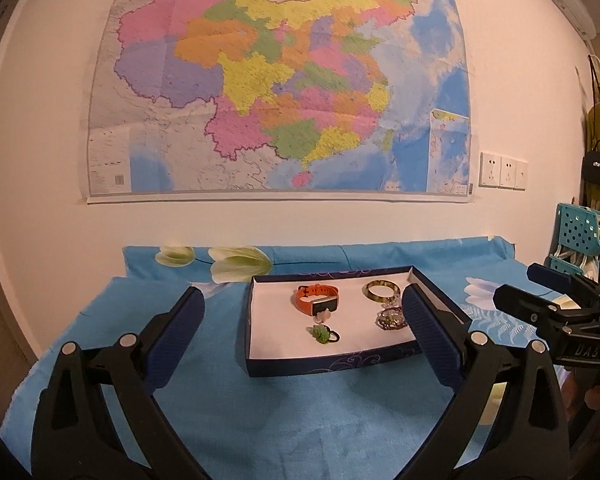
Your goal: Organize jewelry
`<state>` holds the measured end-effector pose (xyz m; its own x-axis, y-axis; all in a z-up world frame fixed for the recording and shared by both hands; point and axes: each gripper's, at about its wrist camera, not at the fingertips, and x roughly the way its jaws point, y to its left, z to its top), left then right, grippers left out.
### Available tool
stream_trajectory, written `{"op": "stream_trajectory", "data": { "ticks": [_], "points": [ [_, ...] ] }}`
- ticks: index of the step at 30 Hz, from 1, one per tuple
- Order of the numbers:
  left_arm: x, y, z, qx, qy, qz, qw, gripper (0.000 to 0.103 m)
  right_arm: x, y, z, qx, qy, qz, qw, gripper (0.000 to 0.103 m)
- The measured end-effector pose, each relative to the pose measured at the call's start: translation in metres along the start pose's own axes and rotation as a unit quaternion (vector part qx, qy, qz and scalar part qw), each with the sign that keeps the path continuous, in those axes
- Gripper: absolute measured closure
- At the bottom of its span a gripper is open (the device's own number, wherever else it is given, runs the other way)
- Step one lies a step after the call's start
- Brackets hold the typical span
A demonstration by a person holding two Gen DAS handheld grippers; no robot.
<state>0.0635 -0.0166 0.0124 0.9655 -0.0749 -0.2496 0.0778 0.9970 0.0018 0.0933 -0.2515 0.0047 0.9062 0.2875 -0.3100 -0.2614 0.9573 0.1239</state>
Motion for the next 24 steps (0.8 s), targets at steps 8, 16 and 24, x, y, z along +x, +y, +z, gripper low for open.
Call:
{"op": "stream_trajectory", "data": {
  "ticks": [8,16,24],
  "points": [
    [-0.0004,0.0011,0.0014,-0.004,-0.007,0.002,1.0,0.006,-0.0019,0.0024,0.0001,-0.003,-0.009,0.003,1.0,0.007],
    [0.0016,-0.0006,-0.0002,-0.004,-0.011,-0.002,0.9999,0.006,-0.0035,0.0042,0.0024,-0.009,-0.022,0.001,1.0,0.007],
    [0.0043,-0.0023,-0.0015,-0.006,-0.01,-0.002,0.9999,0.006,-0.0036,0.0053,0.0026,-0.014,-0.032,-0.003,0.999,0.007]
  ]
}}
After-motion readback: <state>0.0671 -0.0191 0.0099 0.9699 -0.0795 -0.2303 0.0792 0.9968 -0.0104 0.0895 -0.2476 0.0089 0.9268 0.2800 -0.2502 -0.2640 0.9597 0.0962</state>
